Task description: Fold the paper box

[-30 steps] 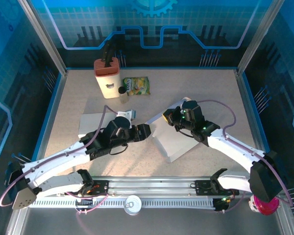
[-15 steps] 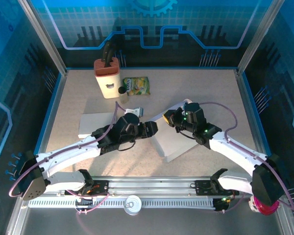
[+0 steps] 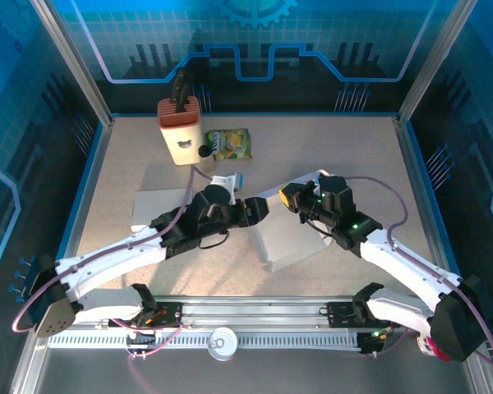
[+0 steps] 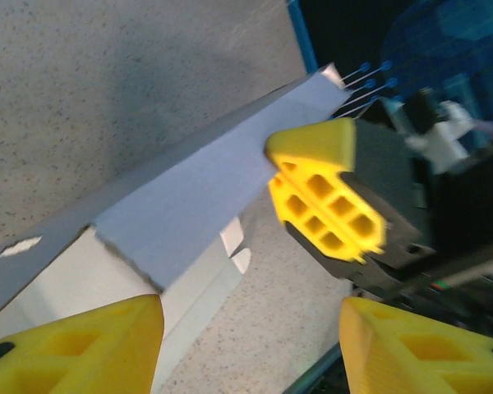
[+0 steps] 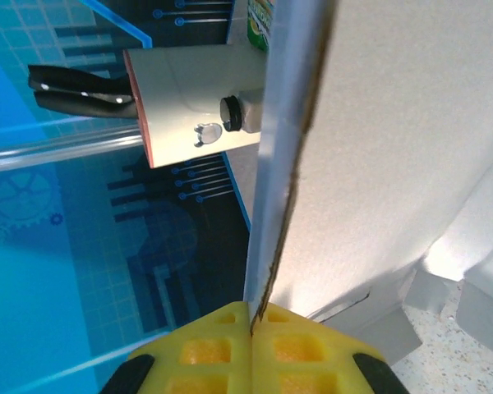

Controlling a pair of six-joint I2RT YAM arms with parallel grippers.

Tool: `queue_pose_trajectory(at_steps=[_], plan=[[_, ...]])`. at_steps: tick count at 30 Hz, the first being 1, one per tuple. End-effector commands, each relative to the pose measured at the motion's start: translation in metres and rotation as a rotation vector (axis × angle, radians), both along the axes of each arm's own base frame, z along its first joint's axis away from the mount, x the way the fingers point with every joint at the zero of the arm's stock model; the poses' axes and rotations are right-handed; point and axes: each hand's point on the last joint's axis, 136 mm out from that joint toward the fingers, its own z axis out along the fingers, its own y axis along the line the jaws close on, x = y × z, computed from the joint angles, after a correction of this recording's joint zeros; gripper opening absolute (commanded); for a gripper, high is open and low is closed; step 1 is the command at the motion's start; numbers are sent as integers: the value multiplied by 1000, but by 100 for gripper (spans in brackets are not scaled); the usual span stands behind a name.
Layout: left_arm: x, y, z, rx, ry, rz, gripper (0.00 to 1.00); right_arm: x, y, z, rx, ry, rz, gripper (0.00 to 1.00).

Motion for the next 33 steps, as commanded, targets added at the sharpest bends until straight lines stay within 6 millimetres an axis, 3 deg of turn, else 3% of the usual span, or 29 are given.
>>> queue_pose_trajectory(at_steps=[1,6,10,16,25,33], plan=[[-5,26,32,-76,-70,23,60,2,-19,10,78,20,-72,0],[14,53,-13,-225,78,72,51,-2,-41,14,177,93,-161,0],[32,69,-53,-327,128,139,42,-4,-56,31,211,98,-209,0],[47,57,-89,-415,151,120,40,-2,-66,53,256,94,-243,0],[62,24,-97,-586,81,32,39,5,-68,60,313,95,-254,0],[55,8,-89,-568,29,-10,39,12,-65,61,338,97,-237,0]])
